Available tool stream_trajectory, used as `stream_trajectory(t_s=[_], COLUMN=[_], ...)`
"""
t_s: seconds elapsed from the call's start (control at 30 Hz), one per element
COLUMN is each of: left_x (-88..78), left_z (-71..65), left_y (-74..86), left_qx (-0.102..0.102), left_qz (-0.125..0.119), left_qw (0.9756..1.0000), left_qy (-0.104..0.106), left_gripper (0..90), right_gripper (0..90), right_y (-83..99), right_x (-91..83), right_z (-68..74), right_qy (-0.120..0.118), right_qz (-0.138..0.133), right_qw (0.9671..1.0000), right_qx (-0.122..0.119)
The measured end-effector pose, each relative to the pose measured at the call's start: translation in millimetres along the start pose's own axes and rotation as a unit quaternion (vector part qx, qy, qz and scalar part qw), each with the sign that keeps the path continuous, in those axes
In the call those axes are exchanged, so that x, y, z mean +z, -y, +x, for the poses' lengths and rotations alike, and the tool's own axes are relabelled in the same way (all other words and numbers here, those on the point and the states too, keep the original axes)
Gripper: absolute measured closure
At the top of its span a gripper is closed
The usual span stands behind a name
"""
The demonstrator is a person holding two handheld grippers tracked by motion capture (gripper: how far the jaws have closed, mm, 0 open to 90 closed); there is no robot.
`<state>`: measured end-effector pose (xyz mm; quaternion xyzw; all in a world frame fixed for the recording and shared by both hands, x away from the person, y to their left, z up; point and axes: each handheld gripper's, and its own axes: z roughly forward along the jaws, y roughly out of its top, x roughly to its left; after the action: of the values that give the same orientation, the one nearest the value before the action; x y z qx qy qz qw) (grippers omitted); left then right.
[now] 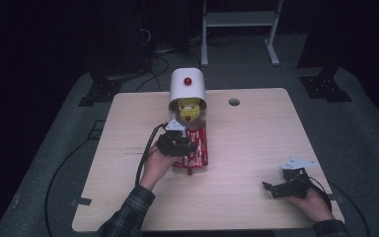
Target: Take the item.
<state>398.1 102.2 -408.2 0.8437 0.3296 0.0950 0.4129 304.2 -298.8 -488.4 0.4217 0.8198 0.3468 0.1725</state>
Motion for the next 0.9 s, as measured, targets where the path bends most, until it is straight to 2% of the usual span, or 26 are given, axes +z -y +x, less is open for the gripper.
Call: stream_trajectory(t_s=[0.23, 0.43, 0.6, 0.73, 0.77, 0.9], left_x=[4.5, 6.4, 7.0, 6.1, 5.8, 5.5], left_z=[-1.1, -4.9, -7.8, -6.6, -6.4, -7.0], left_y=[1.0, 0.1, 0.1, 0.1, 0.0, -1.0], left_qx=[-0.001, -0.001, -0.007, -0.009, -0.010, -0.010], left_qz=[0.016, 0.031, 0.038, 0.037, 0.036, 0.038], left_qw=[0.9999, 0.9994, 0.9990, 0.9991, 0.9992, 0.9992], left_qy=[-0.002, -0.015, -0.023, -0.017, -0.014, -0.007], left_gripper=[59.8, 62.9, 71.4, 78.2, 83.3, 85.0], right_gripper=[0.3, 0.3, 0.3, 0.3, 0.3, 0.3], right_y=[0.2, 0.5, 1.0, 1.0, 1.1, 1.4], right_x=[-0.3, -0.7, -1.0, -1.0, -1.1, -1.4], right_z=[0.2, 0.5, 1.3, 1.4, 1.6, 1.8], right_qy=[0.000, 0.001, 0.000, -0.001, -0.001, -0.001], right_qz=[0.000, 0.001, 0.000, 0.001, 0.000, 0.000], right_qw=[1.0000, 1.0000, 1.0000, 1.0000, 1.0000, 1.0000], right_qx=[0.000, 0.001, 0.001, -0.001, 0.000, -0.002])
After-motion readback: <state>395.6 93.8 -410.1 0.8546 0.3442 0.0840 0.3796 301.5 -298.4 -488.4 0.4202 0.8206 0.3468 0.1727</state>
